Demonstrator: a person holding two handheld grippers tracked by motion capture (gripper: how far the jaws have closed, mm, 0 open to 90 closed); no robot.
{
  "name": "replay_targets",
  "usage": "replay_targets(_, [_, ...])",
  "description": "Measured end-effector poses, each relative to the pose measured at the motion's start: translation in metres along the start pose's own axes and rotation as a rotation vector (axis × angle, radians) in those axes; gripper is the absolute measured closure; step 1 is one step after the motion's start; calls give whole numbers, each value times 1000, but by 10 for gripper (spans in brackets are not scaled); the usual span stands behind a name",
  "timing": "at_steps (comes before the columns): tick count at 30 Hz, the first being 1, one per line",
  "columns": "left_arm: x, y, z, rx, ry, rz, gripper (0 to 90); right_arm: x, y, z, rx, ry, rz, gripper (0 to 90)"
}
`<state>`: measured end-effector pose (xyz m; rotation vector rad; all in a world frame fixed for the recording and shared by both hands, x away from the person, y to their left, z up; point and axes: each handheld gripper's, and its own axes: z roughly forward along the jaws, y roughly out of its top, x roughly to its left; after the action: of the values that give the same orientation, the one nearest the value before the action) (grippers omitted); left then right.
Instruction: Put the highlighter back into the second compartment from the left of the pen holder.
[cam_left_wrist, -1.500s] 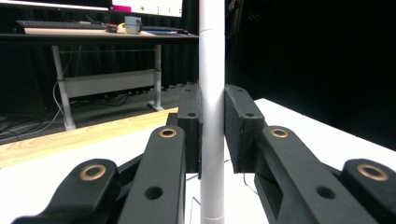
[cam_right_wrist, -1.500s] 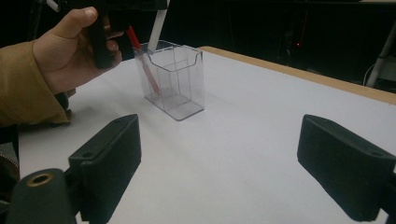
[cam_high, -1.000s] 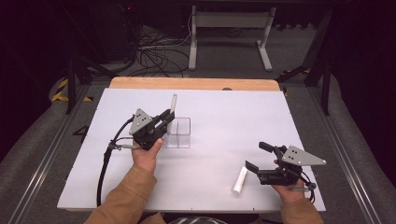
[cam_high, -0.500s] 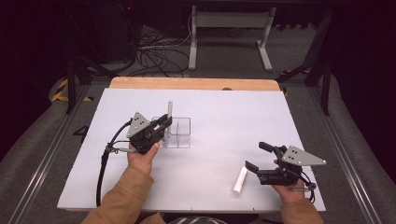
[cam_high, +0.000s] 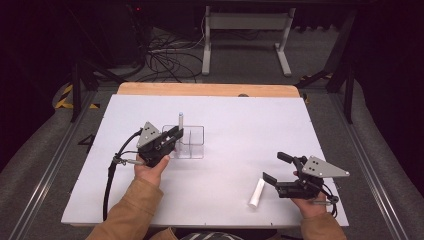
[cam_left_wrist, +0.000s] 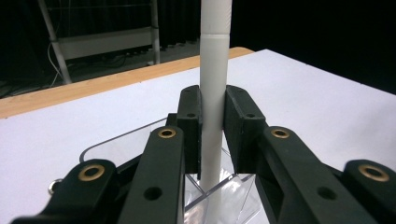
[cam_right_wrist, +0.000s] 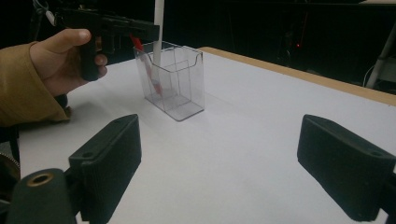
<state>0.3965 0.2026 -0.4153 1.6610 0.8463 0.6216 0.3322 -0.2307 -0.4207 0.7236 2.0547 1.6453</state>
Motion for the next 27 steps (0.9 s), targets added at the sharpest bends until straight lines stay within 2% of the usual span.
replay_targets(9, [-1,0,-2,15,-6,-4,774,0,0,-1,-5,2,-2,141])
replay_targets(12, [-2,1,-2,11,-12,1,741,0,0,-1,-5,1,-2,141])
replay_targets(15, [-3,2,-4,3,-31,-9,631,0,0,-1,-6,-2,2,141])
replay_targets(18, [-3,6,-9,-14,-62,-45,498,0,1,-1,-3,-2,-1,143])
replay_targets(21, [-3,11,-16,-35,-68,-34,375,0,3,-1,13,-10,11,151])
replay_targets(25, [-5,19,-27,-49,-88,-37,294,0,5,-3,15,-22,11,138])
replay_targets(27, [-6,21,-31,-50,-94,-23,269,1,6,-4,15,-24,14,120])
